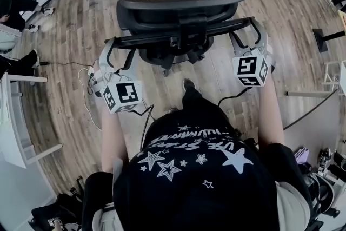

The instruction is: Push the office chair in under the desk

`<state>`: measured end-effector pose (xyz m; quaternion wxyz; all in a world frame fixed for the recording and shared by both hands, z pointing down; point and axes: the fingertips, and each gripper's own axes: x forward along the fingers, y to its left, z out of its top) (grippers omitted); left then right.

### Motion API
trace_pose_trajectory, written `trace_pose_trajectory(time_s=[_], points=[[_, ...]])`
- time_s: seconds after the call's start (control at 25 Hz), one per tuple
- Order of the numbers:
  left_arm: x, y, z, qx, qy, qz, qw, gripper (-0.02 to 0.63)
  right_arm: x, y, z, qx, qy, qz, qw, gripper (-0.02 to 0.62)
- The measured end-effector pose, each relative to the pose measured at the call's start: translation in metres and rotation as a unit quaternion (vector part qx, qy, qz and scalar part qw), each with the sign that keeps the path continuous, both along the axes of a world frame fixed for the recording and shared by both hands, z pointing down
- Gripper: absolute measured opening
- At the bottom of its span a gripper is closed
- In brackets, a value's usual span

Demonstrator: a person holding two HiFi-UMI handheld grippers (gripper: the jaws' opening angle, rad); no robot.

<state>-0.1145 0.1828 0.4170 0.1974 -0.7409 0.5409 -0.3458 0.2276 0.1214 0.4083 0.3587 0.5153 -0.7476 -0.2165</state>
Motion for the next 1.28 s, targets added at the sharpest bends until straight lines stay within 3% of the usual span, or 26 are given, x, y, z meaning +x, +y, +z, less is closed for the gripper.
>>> trace_pose_trajectory(time_s=[0.2, 0.56, 0.76, 0.92, 1.28], points=[[0.003, -0.012, 0.002, 0.006, -0.04, -0.003, 0.9992, 0.294, -0.008, -0.011, 0.008, 0.001, 0.043, -0.012, 0.999, 0.319], [0.007, -0.029, -0.003, -0.007, -0.046, 0.029, 0.9985, 0.286, -0.005, -0.032, 0.006, -0.009, 0.06, -0.024, 0.998, 0.31], [0.015, -0.037, -0.001, -0.029, -0.027, 0.059, 0.9975, 0.287, -0.002, -0.047, 0.008, -0.015, 0.064, -0.026, 0.998, 0.308], [0.014, -0.046, 0.0, -0.027, -0.028, 0.055, 0.9977, 0.287, -0.004, -0.062, 0.009, -0.018, 0.065, -0.027, 0.997, 0.308], [-0.006, -0.087, 0.008, -0.039, -0.068, 0.038, 0.9961, 0.288, -0.02, -0.097, 0.009, -0.005, 0.058, -0.034, 0.998, 0.305]])
